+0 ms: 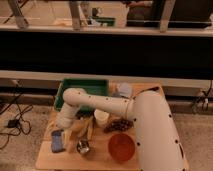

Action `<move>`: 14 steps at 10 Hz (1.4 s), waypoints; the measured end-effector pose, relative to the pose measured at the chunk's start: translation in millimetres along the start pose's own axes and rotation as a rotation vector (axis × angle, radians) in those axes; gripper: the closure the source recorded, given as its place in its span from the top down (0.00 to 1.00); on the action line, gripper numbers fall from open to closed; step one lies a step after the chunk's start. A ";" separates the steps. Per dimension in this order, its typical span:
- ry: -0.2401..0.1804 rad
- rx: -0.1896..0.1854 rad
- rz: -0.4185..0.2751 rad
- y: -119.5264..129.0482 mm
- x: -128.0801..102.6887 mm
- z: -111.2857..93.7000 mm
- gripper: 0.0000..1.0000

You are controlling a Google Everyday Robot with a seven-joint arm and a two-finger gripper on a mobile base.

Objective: Wipe tray with sponge

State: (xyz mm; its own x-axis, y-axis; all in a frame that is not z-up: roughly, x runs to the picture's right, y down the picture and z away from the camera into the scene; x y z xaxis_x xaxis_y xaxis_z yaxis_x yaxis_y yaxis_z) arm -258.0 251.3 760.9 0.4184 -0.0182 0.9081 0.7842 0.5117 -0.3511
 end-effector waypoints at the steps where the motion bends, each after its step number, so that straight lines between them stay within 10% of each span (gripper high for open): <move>1: 0.014 0.017 0.041 3.6 3.0 -0.4 0.80; 7: 0.027 0.029 0.189 7.7 -5.0 25.6 0.80; 14: -0.079 0.008 0.059 1.4 -24.6 48.2 0.80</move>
State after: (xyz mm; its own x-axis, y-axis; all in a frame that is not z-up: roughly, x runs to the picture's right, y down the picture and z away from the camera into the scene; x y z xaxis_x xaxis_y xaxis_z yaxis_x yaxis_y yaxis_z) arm -289.3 293.9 749.1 0.4260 0.0792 0.9012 0.7554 0.5170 -0.4025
